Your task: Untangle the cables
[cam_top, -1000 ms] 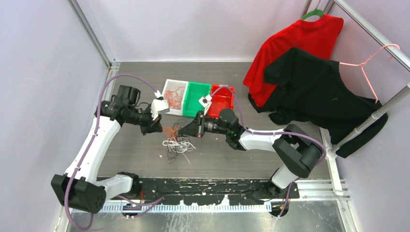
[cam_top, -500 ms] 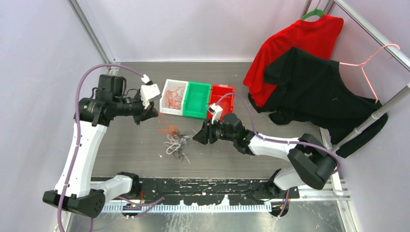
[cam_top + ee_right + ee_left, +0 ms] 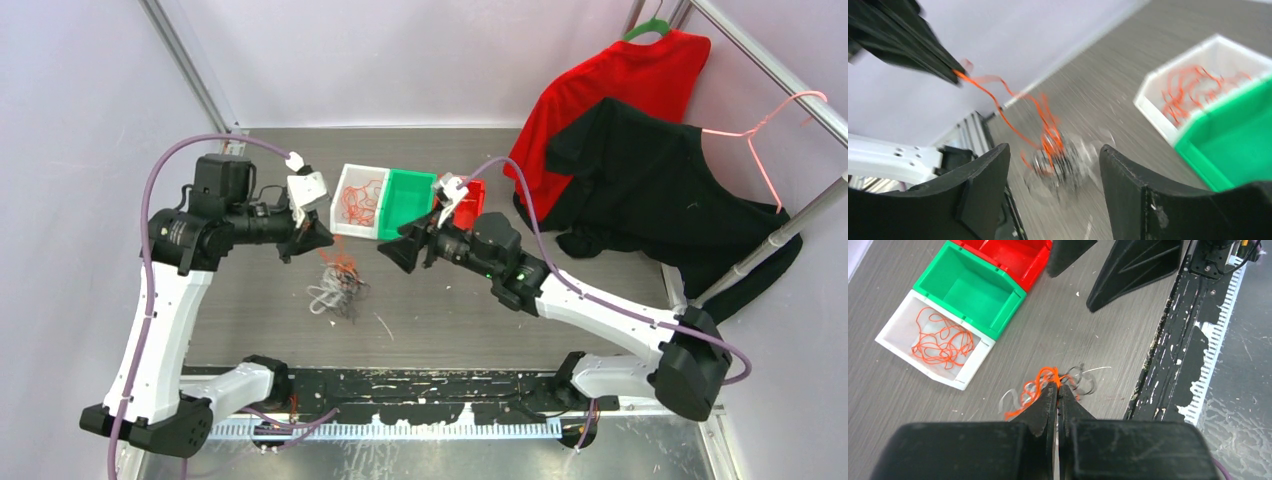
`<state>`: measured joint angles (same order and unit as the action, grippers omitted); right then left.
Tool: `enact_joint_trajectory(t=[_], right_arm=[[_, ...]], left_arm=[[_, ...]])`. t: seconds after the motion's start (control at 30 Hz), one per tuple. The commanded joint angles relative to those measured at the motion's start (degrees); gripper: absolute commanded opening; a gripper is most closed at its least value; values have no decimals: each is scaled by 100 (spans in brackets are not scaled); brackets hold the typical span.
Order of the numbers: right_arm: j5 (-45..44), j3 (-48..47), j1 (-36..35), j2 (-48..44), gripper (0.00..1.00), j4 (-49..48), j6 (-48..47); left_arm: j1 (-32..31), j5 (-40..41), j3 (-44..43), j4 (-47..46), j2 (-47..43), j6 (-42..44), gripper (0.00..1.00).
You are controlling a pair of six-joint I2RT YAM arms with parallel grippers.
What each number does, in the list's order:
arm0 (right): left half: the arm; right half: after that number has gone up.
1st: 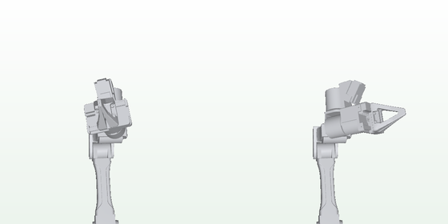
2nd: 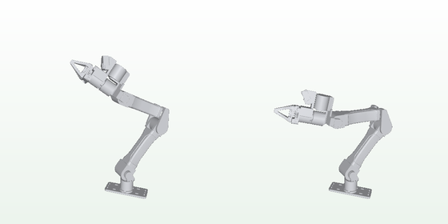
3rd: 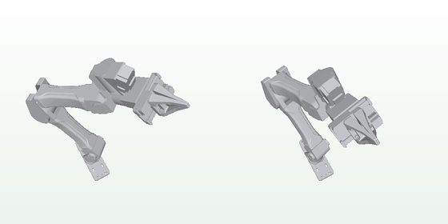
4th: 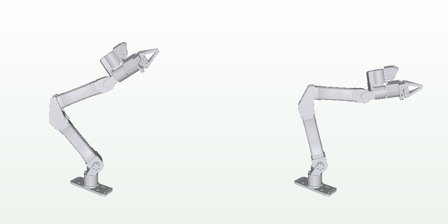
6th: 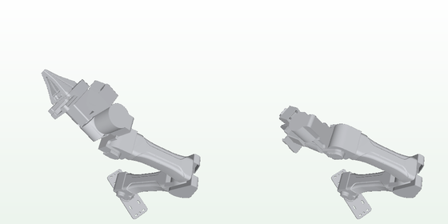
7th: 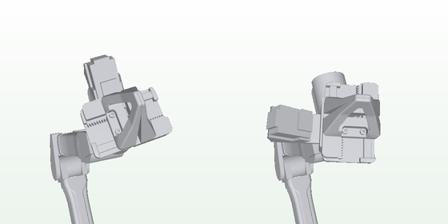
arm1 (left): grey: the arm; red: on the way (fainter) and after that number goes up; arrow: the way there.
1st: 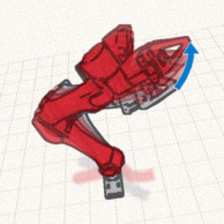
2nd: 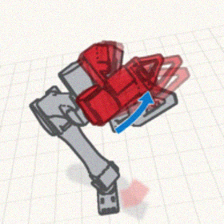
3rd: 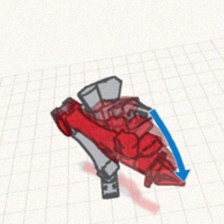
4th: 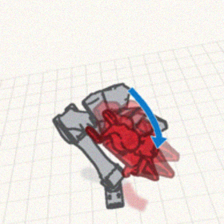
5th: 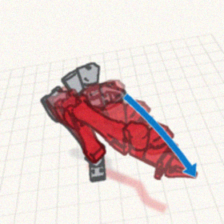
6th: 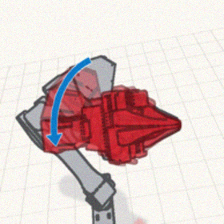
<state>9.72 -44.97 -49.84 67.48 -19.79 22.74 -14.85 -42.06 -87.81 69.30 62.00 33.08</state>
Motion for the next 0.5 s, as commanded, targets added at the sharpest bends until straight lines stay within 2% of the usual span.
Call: enact_joint_trajectory(t=[0.0, 0.23, 0.47], right_arm=[[3, -784, -269, 486, 71, -432, -150], [253, -1004, -293, 1021, 70, -742, 88], [642, -1059, -520, 1131, 70, -745, 79]], left_arm=[[-158, -211, -178, -71, -163, -156, 0], [-425, -423, -148, -18, -410, 278, 0], [-604, -420, -107, -299, -473, 124, 0]])
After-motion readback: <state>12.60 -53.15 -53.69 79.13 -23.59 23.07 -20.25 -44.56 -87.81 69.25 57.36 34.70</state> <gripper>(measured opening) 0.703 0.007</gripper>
